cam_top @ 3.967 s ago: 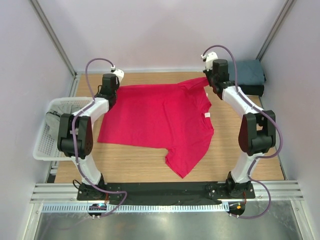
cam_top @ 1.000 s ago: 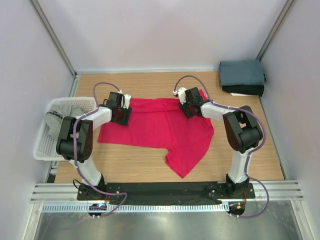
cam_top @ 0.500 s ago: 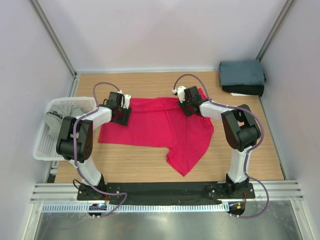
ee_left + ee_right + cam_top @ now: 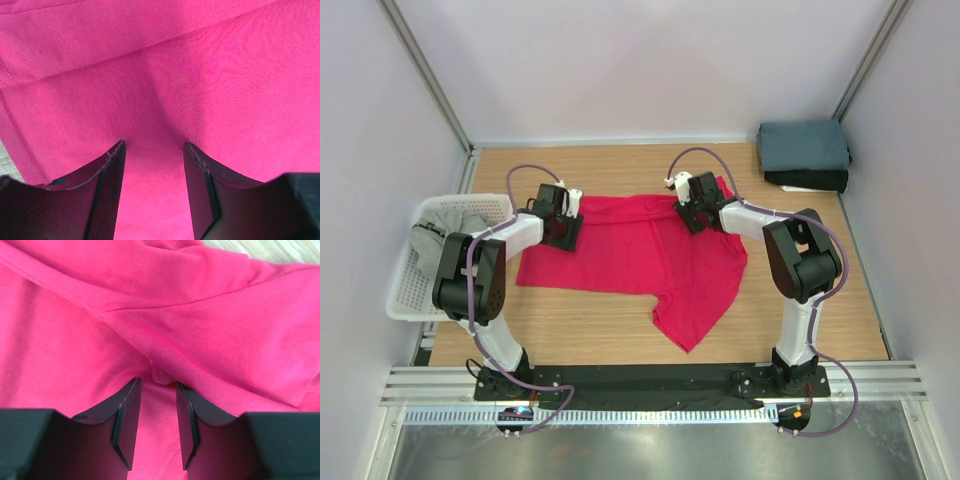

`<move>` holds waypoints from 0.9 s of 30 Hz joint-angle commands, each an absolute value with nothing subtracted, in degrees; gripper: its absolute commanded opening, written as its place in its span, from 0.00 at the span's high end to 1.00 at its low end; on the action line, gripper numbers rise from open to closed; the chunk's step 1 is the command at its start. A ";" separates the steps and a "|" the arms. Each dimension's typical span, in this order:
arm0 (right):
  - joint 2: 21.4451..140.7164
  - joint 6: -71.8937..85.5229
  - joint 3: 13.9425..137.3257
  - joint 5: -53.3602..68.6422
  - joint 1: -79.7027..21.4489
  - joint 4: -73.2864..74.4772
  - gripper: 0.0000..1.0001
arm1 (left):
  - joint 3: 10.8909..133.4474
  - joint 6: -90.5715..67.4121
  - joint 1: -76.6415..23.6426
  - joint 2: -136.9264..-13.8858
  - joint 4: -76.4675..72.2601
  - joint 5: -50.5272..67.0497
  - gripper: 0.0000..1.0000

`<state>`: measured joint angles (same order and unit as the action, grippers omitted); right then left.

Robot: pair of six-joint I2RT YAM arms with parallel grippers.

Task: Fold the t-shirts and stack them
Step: Fold the tshirt

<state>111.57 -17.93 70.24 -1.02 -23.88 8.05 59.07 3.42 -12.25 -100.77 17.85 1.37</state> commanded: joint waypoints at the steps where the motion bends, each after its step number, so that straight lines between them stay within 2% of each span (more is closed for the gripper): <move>1: 108.90 -16.44 71.98 2.63 -24.08 7.38 0.60 | 59.06 3.69 -12.13 -102.57 18.63 1.32 0.49; 16: 110.65 -17.75 70.66 -3.34 -24.17 3.17 0.60 | 59.24 3.43 -12.13 -102.83 18.72 1.23 0.49; 19: 111.01 -18.19 70.58 -4.13 -24.17 2.38 0.61 | 59.24 3.43 -12.13 -102.83 18.72 1.14 0.49; 23: 110.83 -18.46 70.31 -4.31 -24.17 1.85 0.68 | 59.33 3.43 -12.04 -103.10 18.72 1.32 0.49; 27: 111.09 -18.28 70.66 -3.87 -24.17 2.63 0.70 | 59.33 3.43 -12.13 -103.01 18.72 1.23 0.49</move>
<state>111.18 -17.98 70.17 -3.14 -23.90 4.75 59.09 3.42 -12.25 -100.82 17.85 1.37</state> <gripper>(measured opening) 0.307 0.511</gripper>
